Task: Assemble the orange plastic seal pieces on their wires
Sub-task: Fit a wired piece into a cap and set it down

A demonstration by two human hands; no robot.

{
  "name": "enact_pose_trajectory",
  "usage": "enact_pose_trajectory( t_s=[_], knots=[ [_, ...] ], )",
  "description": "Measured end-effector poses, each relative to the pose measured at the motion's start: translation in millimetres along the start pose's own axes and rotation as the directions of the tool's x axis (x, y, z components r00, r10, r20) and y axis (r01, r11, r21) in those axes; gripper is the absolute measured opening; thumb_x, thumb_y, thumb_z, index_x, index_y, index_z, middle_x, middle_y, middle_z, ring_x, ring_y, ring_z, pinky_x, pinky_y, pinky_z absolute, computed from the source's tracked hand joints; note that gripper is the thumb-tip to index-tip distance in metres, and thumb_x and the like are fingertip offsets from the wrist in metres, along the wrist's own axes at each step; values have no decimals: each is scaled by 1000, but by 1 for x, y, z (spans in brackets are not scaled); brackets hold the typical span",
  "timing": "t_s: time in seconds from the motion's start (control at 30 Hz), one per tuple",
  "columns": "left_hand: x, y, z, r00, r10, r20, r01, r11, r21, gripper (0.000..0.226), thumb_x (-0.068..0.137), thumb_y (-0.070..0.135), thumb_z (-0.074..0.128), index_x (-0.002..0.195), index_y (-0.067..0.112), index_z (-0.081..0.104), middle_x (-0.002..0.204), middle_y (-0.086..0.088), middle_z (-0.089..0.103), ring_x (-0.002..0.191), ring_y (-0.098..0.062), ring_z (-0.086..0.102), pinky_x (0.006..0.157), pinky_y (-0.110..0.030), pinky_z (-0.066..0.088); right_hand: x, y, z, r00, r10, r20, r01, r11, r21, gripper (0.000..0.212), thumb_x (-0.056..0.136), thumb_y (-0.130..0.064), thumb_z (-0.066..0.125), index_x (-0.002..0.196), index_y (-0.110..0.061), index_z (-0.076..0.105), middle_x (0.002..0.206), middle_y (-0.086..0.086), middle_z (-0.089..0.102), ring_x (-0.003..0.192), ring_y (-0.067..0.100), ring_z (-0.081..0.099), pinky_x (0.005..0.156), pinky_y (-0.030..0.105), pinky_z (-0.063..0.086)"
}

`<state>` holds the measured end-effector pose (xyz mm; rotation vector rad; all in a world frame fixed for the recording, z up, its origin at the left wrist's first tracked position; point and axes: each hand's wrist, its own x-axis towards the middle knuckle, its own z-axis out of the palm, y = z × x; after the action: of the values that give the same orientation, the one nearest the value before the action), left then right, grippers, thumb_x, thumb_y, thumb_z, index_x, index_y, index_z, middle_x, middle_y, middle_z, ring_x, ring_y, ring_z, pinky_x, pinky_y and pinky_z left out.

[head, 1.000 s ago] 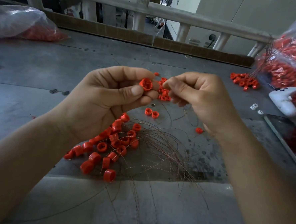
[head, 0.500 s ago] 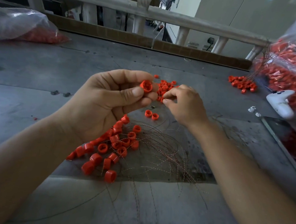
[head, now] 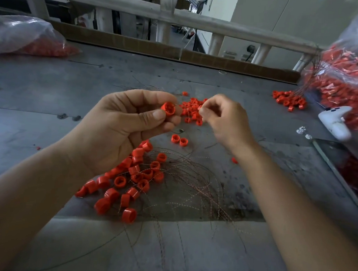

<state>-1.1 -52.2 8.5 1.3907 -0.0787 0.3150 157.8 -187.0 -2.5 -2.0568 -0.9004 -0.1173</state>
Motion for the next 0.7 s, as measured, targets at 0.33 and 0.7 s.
enact_pose_trajectory(
  t_s=[0.33, 0.7],
  knots=[
    [-1, 6, 11, 986, -82, -142, 66, 991, -114, 23, 63, 0, 55, 73, 8, 75, 74, -7, 72, 68, -13, 69, 61, -16, 53, -25, -40, -14, 967, -129, 220, -40, 775, 630, 22, 85, 0, 54, 93, -19, 62, 74, -4, 68, 71, 7, 65, 66, 19, 51],
    [-3, 8, 18, 972, -75, -223, 74, 997, -12, 23, 59, 1, 57, 82, 2, 64, 70, -6, 71, 66, -12, 69, 60, -16, 53, -34, -48, -10, 965, -201, 168, 74, 825, 560, 18, 73, -18, 62, 91, -21, 61, 84, -4, 65, 78, 8, 65, 70, 22, 52]
  ],
)
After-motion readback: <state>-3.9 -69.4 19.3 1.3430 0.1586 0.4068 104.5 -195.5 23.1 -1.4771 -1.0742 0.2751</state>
